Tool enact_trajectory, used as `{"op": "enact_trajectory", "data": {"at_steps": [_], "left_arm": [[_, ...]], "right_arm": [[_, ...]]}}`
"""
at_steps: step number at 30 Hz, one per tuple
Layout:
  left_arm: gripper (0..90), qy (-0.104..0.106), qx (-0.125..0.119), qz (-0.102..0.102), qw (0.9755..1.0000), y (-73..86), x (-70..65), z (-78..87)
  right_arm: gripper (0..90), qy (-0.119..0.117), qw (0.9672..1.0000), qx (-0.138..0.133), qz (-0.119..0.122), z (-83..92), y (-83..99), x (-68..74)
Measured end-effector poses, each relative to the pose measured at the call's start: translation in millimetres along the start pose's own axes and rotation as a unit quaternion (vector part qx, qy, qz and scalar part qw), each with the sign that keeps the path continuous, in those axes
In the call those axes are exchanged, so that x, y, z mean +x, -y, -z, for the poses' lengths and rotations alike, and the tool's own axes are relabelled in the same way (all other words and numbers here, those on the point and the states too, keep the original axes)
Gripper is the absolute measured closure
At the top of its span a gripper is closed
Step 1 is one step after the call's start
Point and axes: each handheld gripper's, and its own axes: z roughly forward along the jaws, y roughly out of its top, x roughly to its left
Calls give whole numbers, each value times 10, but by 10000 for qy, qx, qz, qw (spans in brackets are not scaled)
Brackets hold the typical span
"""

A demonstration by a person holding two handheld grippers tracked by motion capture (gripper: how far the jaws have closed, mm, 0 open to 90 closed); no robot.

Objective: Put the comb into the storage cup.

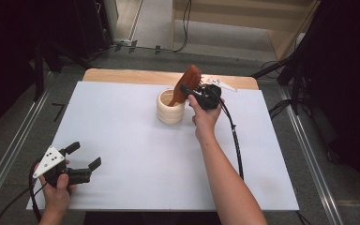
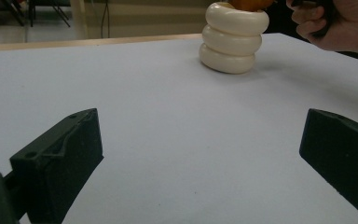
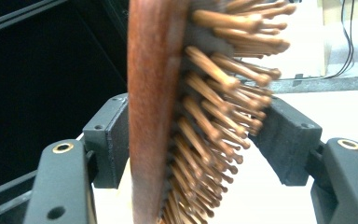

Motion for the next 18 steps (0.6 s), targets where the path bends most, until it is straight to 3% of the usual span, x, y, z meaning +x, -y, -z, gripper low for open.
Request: {"op": "enact_trajectory", "data": {"at_steps": [6, 10, 12, 14, 15, 18], "left_arm": [[0, 12, -14, 1, 10000, 1, -1, -2], [0, 15, -10, -7, 10000, 0, -2, -2], [0, 15, -13, -7, 10000, 0, -2, -3], [0, 14, -6, -16, 10000, 0, -2, -4], [0, 17, -4, -23, 10000, 0, -2, -4], [0, 12, -1, -20, 10000, 0, -6, -5]], "right_arm": [[244, -15, 10000, 0, 19, 18, -4, -8], [90, -68, 9999, 25, 80, 22, -3, -7], [78, -69, 9999, 27, 128, 33, -5, 5], [0, -114, 9997, 33, 224, 43, -10, 16], [0, -219, 9993, 47, 302, 59, -13, 22], [0, -203, 9990, 62, 392, 92, -25, 40]]}}
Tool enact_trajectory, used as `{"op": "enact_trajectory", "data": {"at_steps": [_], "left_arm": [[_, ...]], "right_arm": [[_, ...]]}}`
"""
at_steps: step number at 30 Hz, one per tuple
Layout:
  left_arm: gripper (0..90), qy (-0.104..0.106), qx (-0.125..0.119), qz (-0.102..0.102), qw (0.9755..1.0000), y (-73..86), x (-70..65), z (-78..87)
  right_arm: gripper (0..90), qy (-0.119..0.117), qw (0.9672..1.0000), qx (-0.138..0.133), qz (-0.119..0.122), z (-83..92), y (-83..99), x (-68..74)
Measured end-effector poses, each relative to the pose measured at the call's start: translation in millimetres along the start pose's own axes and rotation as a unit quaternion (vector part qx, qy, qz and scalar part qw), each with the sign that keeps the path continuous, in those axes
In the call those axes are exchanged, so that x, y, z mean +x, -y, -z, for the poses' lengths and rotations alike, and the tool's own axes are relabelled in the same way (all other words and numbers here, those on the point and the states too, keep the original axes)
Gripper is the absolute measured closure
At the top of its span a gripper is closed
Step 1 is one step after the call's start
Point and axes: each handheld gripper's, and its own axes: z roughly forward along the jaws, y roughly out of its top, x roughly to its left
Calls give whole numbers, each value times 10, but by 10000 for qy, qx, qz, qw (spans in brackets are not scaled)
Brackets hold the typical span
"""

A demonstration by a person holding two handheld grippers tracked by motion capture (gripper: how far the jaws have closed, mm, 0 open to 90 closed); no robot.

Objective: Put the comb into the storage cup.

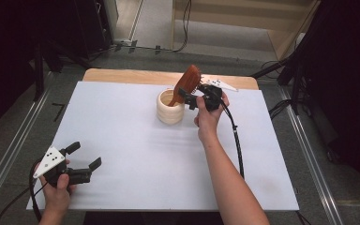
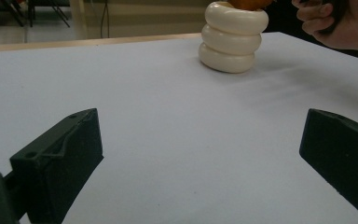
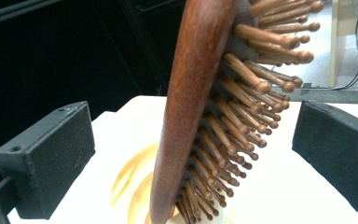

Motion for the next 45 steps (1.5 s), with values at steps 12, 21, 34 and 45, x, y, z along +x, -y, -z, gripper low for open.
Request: {"op": "enact_trajectory", "data": {"at_steps": [12, 21, 34, 45], "left_arm": [[0, -14, 15, -24, 10000, -1, -6, -2], [0, -11, 25, -46, 10000, -2, -10, -3], [0, -6, 20, -53, 10000, -2, -13, -2], [0, 7, 4, -79, 10000, -2, -18, -2]], "right_arm": [[0, -37, 9994, 16, 355, 223, 24, -6], [0, -35, 9989, -6, 469, 424, 76, -43], [0, -43, 9976, -55, 685, 744, 169, -96], [0, -42, 9968, -86, 797, 1035, 265, -112]]}}
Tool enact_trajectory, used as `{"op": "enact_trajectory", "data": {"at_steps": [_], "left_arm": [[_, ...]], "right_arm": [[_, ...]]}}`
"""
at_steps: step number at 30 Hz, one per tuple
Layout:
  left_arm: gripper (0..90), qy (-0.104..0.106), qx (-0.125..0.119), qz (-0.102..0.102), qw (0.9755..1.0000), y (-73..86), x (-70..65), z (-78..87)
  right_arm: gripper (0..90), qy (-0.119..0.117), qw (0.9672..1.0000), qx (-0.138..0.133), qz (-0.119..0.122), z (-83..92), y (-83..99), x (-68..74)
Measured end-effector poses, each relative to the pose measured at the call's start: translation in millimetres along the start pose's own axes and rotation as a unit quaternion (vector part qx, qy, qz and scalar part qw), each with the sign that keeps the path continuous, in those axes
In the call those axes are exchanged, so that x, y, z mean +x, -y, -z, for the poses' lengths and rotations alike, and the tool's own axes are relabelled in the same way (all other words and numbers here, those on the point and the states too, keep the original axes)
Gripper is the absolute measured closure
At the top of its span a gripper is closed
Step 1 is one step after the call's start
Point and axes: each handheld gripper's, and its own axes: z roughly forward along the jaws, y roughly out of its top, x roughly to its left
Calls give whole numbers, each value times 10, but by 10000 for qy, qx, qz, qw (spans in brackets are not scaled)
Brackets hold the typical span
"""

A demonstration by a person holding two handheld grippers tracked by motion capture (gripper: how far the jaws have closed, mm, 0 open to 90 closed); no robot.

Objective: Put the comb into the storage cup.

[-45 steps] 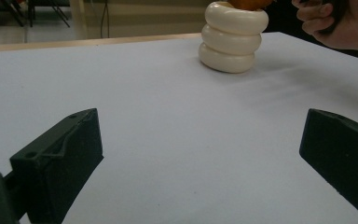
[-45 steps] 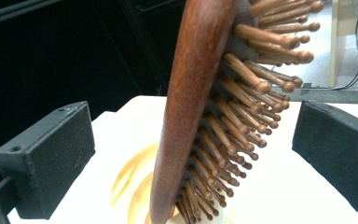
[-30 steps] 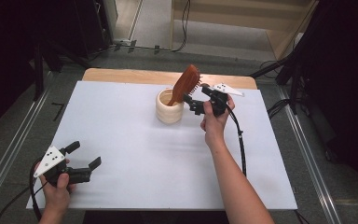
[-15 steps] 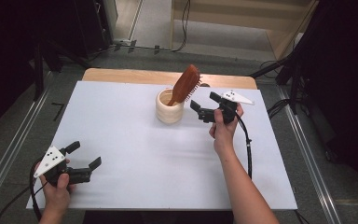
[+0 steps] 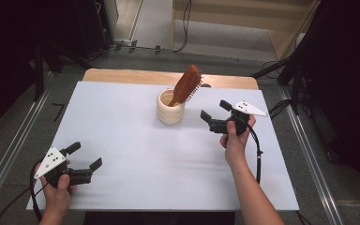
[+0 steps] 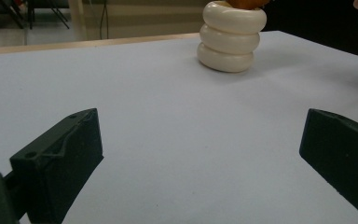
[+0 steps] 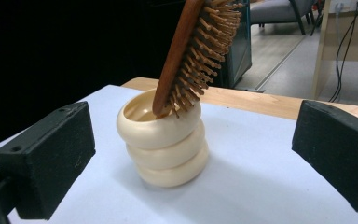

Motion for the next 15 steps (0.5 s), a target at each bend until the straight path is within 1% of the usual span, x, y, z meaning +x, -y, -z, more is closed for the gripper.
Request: {"op": "enact_trajectory", "data": {"at_steps": [8, 15], "left_arm": [[0, -16, 10, -4, 10000, 1, -7, -3], [0, -20, 20, -6, 10000, 1, -8, -4]], "right_arm": [[0, 24, 10000, -12, -10, 192, 93, -44], [0, 124, 9999, -12, 96, 328, 187, -83]]}}
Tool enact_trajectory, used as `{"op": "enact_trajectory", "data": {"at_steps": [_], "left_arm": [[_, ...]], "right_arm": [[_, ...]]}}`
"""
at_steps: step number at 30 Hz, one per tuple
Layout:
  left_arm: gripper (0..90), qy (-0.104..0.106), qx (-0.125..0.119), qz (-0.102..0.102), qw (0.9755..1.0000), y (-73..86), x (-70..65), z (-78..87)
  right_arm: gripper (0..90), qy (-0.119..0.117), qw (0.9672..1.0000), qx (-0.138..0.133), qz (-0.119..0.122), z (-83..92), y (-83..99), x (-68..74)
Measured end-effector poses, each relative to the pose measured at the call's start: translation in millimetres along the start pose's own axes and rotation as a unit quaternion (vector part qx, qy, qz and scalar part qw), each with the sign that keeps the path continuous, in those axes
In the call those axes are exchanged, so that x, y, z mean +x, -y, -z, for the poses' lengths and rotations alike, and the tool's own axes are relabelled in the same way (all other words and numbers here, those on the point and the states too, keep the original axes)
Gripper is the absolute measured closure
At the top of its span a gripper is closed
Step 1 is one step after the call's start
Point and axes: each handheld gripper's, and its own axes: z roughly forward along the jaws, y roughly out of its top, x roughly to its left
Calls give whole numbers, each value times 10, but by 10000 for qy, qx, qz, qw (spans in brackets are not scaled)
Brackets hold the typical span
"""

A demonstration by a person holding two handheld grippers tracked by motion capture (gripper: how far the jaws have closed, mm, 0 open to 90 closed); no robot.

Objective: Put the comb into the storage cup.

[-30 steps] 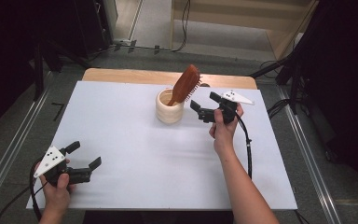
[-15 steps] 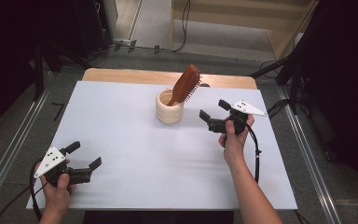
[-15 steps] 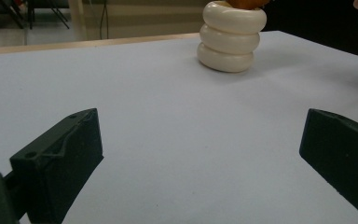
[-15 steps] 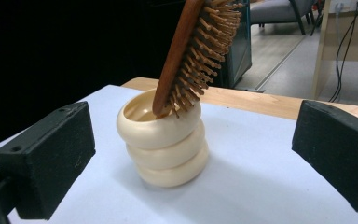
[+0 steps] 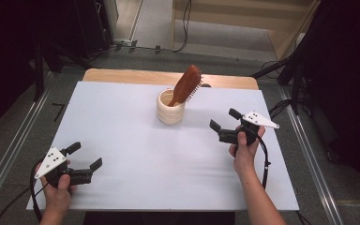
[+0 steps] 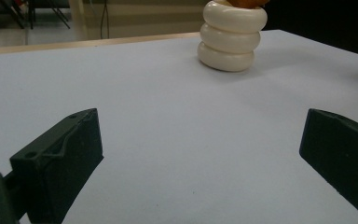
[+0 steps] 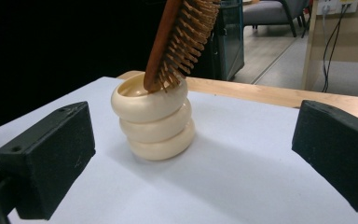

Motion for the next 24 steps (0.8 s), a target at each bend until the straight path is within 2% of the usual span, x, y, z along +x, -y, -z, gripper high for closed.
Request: {"op": "enact_trajectory", "data": {"at_steps": [13, 24], "left_arm": [[0, -12, 17, -26, 10000, 0, -8, -3], [0, -12, 14, -44, 10000, 0, -10, -5]], "right_arm": [[0, 139, 9998, 77, 73, 227, 186, -76], [0, 254, 9997, 75, 4, 434, 321, -167]]}}
